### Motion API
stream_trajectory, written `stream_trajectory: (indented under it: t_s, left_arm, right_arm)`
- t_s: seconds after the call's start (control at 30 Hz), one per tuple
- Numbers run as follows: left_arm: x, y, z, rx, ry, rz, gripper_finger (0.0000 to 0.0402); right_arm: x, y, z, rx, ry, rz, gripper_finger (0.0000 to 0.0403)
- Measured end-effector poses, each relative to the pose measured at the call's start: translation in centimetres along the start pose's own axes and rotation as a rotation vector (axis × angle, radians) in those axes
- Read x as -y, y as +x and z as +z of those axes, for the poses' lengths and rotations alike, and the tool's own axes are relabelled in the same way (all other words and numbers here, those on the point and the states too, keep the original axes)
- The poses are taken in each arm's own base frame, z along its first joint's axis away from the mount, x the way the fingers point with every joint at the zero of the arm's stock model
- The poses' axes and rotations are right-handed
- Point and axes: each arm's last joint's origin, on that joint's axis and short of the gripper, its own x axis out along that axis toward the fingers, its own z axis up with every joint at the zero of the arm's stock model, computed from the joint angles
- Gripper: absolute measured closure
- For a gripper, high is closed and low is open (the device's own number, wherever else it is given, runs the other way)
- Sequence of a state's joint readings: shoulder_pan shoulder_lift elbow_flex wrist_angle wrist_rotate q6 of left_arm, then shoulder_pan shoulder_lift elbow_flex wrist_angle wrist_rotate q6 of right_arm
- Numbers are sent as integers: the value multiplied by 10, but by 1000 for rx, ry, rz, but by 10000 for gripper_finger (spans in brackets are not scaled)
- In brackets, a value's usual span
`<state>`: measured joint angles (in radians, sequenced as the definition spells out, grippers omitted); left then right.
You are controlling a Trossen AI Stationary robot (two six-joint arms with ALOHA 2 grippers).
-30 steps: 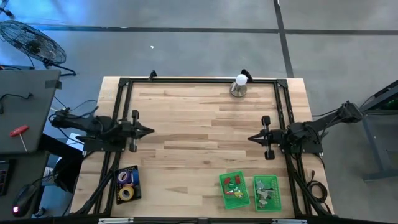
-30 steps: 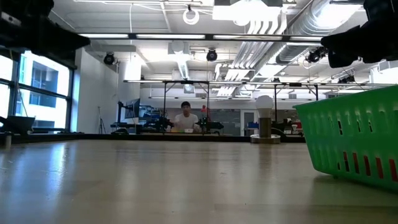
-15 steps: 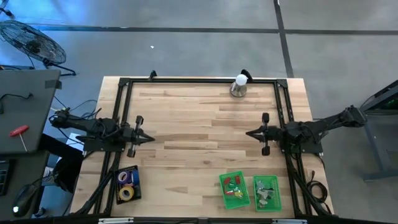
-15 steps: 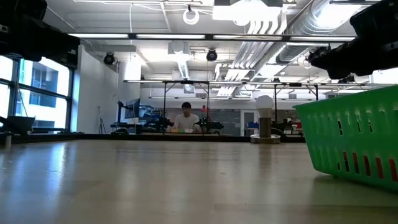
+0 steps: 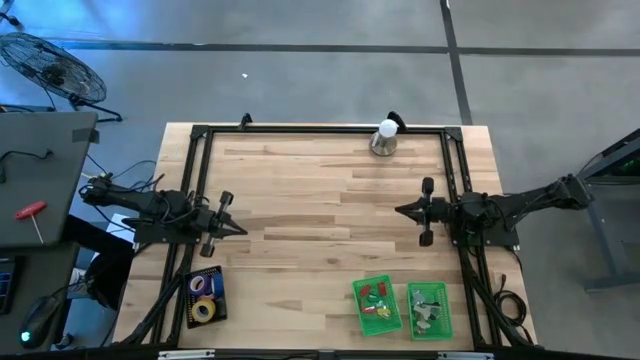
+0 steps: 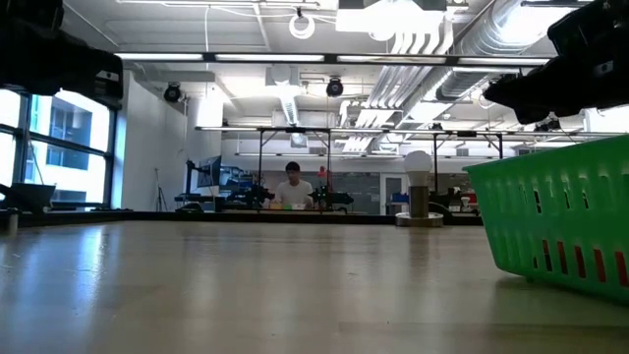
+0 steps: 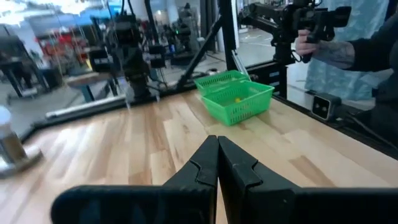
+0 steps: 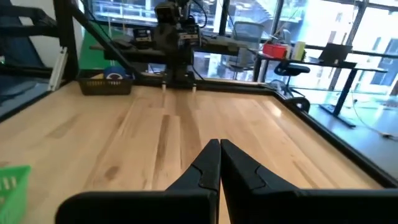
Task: Pick and place Stapler, Stapler remover, tape
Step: Return to Home Position
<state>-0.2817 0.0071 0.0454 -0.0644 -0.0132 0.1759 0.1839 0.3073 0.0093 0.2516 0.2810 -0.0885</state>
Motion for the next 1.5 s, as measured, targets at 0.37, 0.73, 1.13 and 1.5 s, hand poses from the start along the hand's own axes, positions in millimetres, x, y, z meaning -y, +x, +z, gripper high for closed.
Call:
stream_trajectory:
  t_s: [0.37, 0.73, 1.13, 1.5]
  left_arm:
    - [0, 1, -1, 14, 57, -5, 402]
    - [1, 1, -2, 14, -29, -16, 402]
    - [1, 1, -2, 13, -97, -23, 401]
    - [0, 1, -2, 11, -16, 7, 401]
  right_arm:
    - [3, -4, 13, 139, -40, 12, 403]
    - [5, -11, 13, 156, -54, 5, 403]
    - [10, -12, 12, 138, 92, -141, 403]
    - [9, -11, 11, 124, 102, -138, 403]
